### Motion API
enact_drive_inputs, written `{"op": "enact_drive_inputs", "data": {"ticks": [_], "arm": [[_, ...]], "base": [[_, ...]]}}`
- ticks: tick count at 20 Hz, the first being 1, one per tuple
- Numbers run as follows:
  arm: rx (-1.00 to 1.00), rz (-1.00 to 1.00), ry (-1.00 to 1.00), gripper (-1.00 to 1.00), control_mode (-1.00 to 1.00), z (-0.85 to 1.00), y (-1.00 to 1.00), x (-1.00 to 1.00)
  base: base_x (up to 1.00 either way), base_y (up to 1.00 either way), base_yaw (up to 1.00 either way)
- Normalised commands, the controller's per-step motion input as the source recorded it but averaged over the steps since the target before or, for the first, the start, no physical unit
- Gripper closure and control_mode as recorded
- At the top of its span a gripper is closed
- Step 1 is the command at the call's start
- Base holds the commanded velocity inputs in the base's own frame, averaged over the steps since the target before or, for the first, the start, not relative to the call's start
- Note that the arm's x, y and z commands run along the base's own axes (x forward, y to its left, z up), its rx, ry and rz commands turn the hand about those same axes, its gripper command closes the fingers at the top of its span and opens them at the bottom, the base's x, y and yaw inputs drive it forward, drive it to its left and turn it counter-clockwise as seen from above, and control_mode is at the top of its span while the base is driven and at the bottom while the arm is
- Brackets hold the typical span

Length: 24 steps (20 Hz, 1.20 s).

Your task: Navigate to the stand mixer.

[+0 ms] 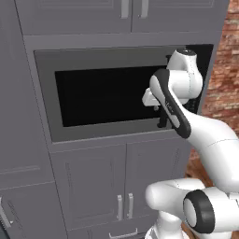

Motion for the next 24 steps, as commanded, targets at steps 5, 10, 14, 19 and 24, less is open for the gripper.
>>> {"op": "enact_drive_inputs", "data": {"ticks": [5, 10, 14, 19, 24], "arm": [[0.00, 0.00, 0.00, -1.00, 1.00, 0.00, 0.00, -0.02], [0.00, 0.00, 0.00, -1.00, 1.00, 0.00, 0.00, 0.00], [0.00, 0.00, 0.00, -1.00, 1.00, 0.00, 0.00, 0.00], [0.00, 0.00, 0.00, -1.00, 1.00, 0.00, 0.00, 0.00], [0.00, 0.00, 0.00, -1.00, 1.00, 0.00, 0.00, 0.00]], "base": [[-0.23, 0.00, -0.01], [-0.59, -0.01, -0.44], [-0.46, -0.02, -0.69], [-0.29, 0.00, -0.81], [-0.17, -0.01, -0.80]]}}
